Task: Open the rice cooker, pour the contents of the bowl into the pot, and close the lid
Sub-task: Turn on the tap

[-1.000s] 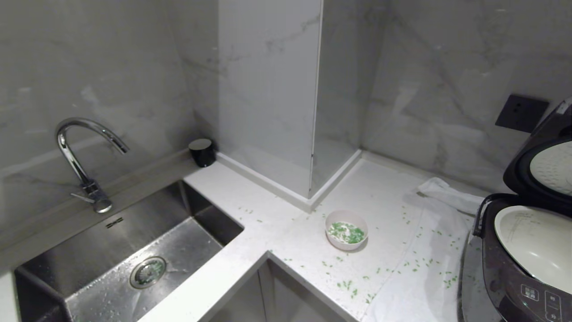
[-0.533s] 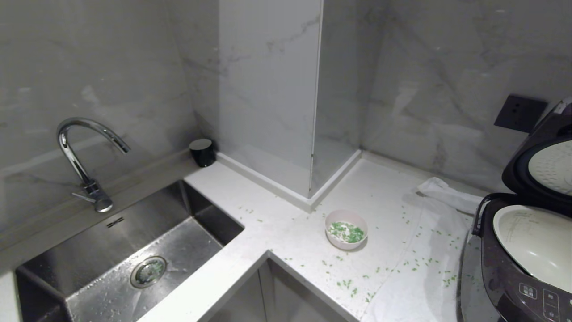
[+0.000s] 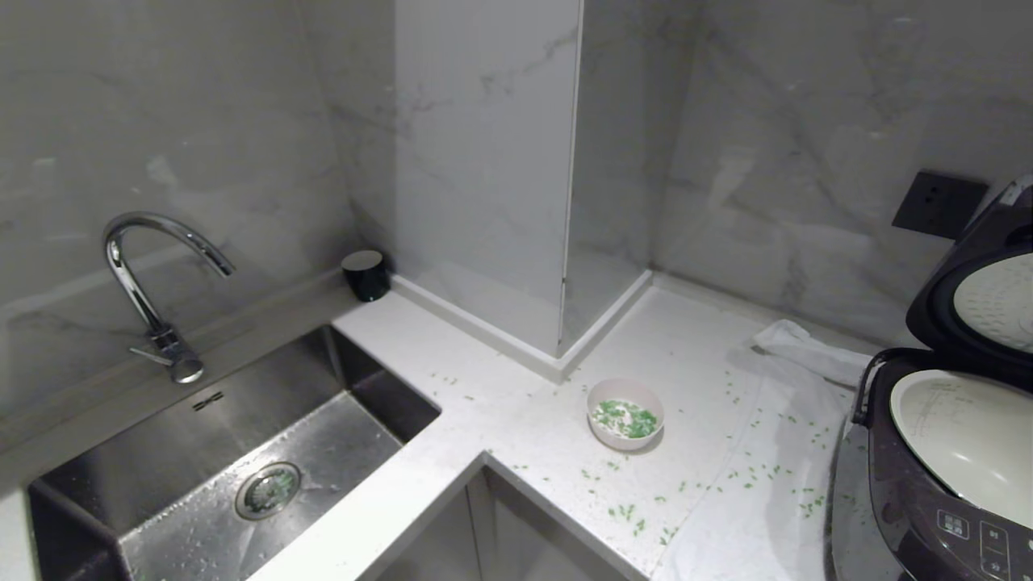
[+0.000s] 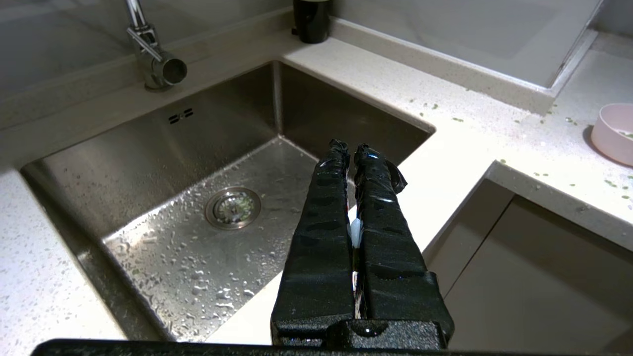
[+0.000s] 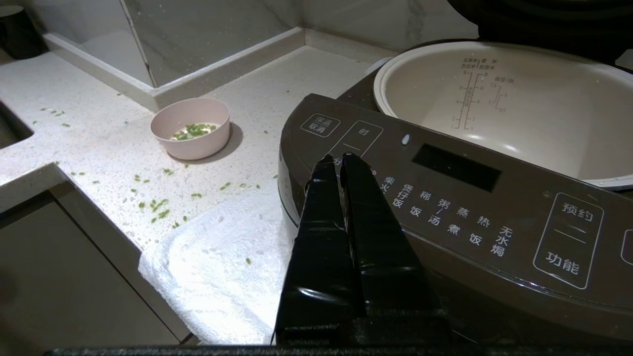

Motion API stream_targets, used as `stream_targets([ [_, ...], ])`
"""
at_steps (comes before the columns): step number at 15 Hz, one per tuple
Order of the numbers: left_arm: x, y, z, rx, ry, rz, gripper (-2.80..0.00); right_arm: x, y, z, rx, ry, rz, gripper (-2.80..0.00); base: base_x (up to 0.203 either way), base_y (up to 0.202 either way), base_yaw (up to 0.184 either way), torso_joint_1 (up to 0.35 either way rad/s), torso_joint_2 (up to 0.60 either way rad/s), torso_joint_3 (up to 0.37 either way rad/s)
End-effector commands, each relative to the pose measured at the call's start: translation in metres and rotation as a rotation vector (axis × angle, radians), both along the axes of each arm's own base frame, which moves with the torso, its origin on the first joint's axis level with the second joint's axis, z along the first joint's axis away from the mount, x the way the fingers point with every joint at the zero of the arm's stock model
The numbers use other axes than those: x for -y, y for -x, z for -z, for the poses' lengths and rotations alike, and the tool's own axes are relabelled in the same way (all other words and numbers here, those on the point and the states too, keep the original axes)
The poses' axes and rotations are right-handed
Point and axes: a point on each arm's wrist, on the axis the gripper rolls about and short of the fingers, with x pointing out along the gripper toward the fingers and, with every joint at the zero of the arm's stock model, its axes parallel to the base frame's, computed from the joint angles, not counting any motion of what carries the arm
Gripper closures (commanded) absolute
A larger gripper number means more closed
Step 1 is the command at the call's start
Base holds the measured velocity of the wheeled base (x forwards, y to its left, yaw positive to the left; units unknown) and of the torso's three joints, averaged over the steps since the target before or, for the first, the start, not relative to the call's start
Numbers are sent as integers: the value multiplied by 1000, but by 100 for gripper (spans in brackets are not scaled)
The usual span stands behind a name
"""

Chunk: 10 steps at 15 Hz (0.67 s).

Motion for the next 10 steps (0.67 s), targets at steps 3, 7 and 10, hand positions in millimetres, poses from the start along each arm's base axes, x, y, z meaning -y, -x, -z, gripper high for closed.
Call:
stream_targets([
  [3, 0, 2, -30, -2, -16, -23, 0, 0, 0, 0, 1, 0, 0, 0, 0, 0, 0, 0, 0, 0],
  [7, -2, -45, -78, -218, 30, -95, 0, 0, 0, 0, 1, 0, 0, 0, 0, 0, 0, 0, 0, 0],
  [10, -11, -108, -96, -352, 59, -182, 0, 0, 0, 0, 0, 0, 0, 0, 0, 0, 0, 0, 0, 0],
])
